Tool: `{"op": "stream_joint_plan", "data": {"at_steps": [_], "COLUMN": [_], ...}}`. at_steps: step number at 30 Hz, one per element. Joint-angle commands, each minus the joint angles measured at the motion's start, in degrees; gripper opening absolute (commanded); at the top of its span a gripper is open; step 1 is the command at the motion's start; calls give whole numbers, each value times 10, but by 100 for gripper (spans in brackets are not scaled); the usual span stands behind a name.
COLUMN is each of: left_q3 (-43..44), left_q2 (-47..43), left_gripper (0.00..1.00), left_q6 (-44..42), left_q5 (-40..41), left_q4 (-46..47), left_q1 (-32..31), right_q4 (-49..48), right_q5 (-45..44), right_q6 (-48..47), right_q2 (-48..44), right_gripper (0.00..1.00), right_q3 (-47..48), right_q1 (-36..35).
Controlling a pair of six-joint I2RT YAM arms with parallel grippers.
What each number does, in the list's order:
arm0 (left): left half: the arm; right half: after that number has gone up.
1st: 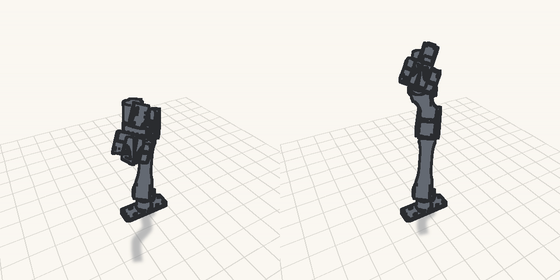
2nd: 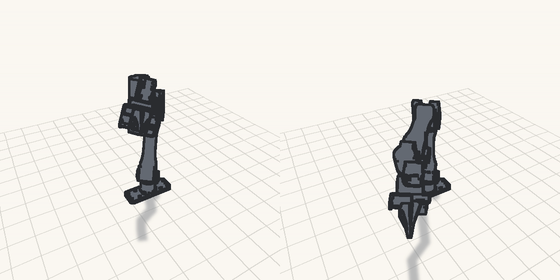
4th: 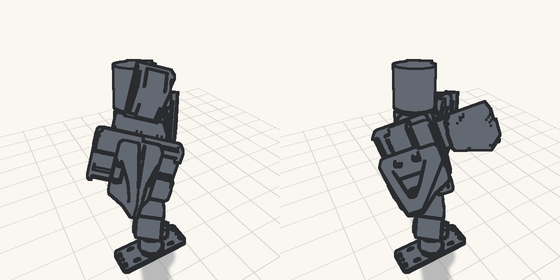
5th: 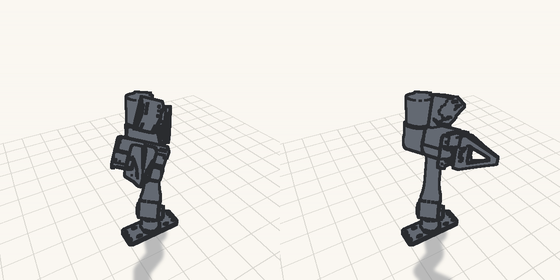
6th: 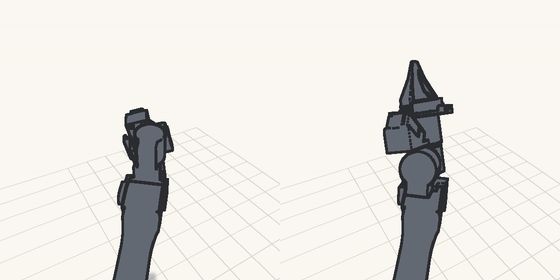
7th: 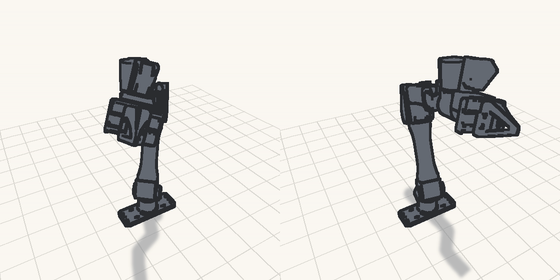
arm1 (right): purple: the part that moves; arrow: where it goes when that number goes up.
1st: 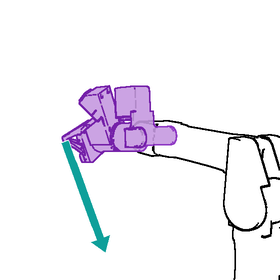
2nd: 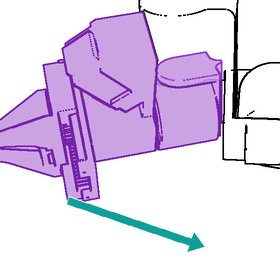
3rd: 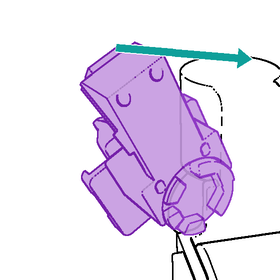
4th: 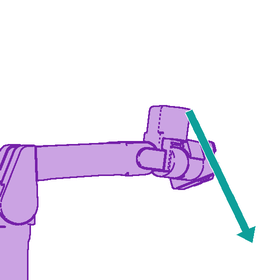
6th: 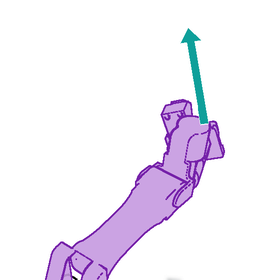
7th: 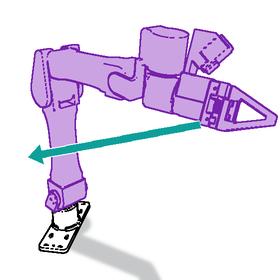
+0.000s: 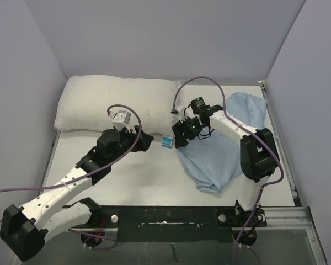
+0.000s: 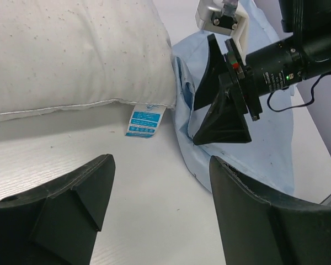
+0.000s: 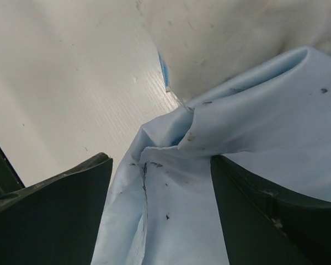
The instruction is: Put the pillow into the pillowcase
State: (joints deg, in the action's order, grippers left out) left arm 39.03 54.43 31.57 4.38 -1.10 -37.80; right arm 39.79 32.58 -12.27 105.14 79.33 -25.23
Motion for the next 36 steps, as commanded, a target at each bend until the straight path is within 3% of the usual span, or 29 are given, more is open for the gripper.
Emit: {"op": "stream_joint_plan", "data": {"at_steps": [1,8,14,16,19,23,25,34,36], "left_q3": [23,78,80,76,73,62,43,41,38], "left_q2": [-3,37,50,50,44,36,33,31,26], "left_gripper": [69,73,73,73,73,73,73,73,73], "left_q6": [-43,-121,-132,-132,-131,-120,-112,-95,-89], "left_q5": [19,-6,-27,-32,-33,-31,-31,-33,-30], "left_q4": [-3,-30,-20,-18,-21,-8,6,12,11], "left_q1": [4,19,29,31,32,36,37,39,39], "right_q4": [-34,-39,-39,-35,-21,-39,-50,-63,-60], "right_q5": [-42,-55,-30,3,76,79,60,-5,-17], "right_q6": [16,15,20,21,-1,-9,-7,-5,-9], "right_q2": [-22,-17,-18,-29,-58,-99,-102,-40,-32], "right_gripper": [70,49,14,7,11,42,48,49,45], "right_q3": [-31,-37,-42,-43,-50,-101,-119,-119,-115], "right_q1": [2,2,5,14,32,29,27,4,-3]}}
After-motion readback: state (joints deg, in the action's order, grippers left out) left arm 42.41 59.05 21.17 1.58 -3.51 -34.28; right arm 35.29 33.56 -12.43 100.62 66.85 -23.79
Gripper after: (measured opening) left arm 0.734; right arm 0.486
